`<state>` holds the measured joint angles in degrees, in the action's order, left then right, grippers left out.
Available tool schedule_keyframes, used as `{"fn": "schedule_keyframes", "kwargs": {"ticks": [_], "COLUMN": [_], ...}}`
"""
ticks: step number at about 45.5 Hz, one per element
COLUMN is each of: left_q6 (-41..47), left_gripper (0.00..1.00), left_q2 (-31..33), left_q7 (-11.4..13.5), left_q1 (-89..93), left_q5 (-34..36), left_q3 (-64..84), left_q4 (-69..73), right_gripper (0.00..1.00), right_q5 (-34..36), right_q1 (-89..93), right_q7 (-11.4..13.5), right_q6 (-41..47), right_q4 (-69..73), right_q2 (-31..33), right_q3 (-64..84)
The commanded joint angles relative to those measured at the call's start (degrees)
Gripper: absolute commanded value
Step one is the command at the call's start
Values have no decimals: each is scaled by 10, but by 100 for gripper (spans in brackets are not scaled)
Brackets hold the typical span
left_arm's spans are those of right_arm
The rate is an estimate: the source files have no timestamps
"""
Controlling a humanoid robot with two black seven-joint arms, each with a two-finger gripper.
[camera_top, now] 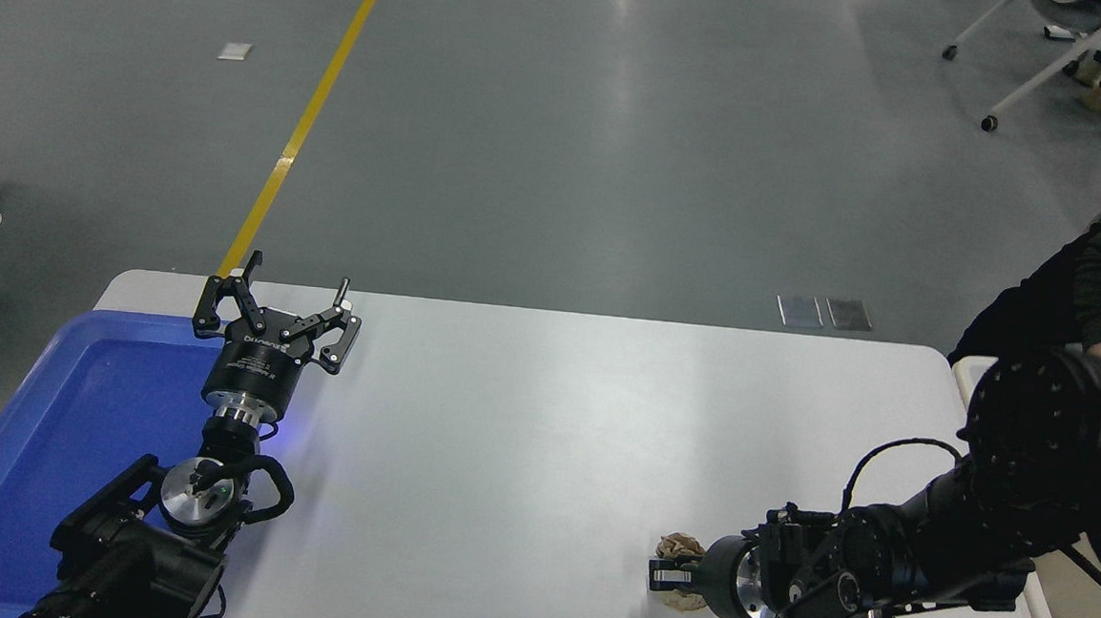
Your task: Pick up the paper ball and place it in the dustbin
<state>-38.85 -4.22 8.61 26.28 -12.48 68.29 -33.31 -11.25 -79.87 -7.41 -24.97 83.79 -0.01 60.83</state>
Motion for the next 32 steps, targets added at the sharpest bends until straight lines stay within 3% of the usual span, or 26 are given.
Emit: {"fn": "schedule_keyframes", "kwargs": {"ticks": [1,10,20,32], "left_q6": [0,0,0,0], "left_gripper": [99,99,99,99], "left_q2": [0,0,0,0], "left_q7": [0,0,0,-1], "left_q1": [0,0,0,0], "left_q5": [0,0,0,0], "left_q3": [-1,-1,-1,-1], "left_q4": [0,0,0,0], "right_gripper": [0,0,0,0], "right_q5": [1,3,3,-3], "right_q1": [-135,-283,-468,-609], "right_q7": [-5,-4,-2,2], "right_q6": [23,154,378,517], "right_q4": [101,132,131,119], "right_q2": [0,58,126,153], "right_q3": [-10,-10,3,54]}}
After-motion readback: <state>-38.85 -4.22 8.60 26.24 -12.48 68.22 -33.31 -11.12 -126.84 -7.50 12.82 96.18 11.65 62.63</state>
